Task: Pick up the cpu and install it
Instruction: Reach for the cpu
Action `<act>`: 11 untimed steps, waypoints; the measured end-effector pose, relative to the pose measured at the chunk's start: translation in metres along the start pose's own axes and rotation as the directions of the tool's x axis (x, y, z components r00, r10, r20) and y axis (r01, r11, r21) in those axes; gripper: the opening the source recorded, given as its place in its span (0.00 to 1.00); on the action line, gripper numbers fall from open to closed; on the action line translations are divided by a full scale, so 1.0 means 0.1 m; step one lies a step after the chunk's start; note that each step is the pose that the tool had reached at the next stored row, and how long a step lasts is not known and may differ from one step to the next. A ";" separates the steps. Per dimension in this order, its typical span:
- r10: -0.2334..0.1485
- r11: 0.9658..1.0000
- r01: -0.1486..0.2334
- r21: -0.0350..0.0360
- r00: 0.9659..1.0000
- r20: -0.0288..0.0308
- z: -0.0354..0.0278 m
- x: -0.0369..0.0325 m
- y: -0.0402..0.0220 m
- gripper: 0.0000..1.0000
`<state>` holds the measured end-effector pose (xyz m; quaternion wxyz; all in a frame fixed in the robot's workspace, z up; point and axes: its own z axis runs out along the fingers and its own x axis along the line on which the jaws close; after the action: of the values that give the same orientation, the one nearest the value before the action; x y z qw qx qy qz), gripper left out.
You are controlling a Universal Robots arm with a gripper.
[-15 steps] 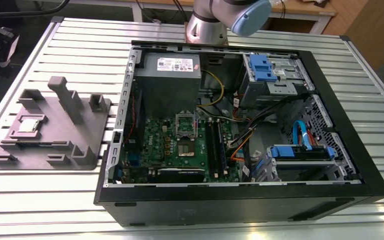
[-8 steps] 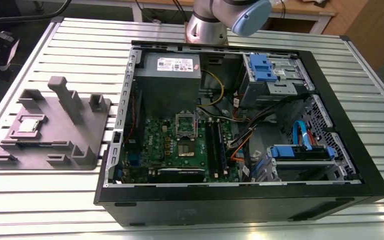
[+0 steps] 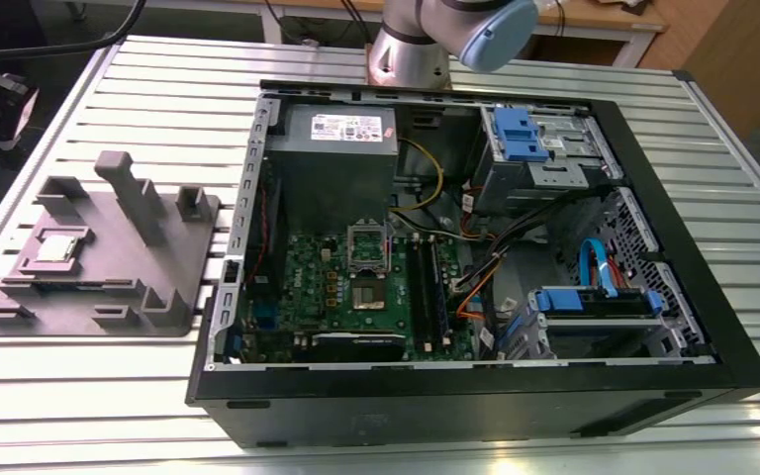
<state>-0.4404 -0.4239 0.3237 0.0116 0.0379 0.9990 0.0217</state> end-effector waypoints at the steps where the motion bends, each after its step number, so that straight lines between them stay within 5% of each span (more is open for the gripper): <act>1: 0.000 1.000 0.000 0.000 1.000 0.000 0.010 0.001 -0.005 0.10; 11: 0.000 1.000 0.000 0.001 1.000 -0.005 0.134 0.009 -0.044 0.10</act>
<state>-0.4413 -0.4276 0.3102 0.0091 0.0380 0.9990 0.0214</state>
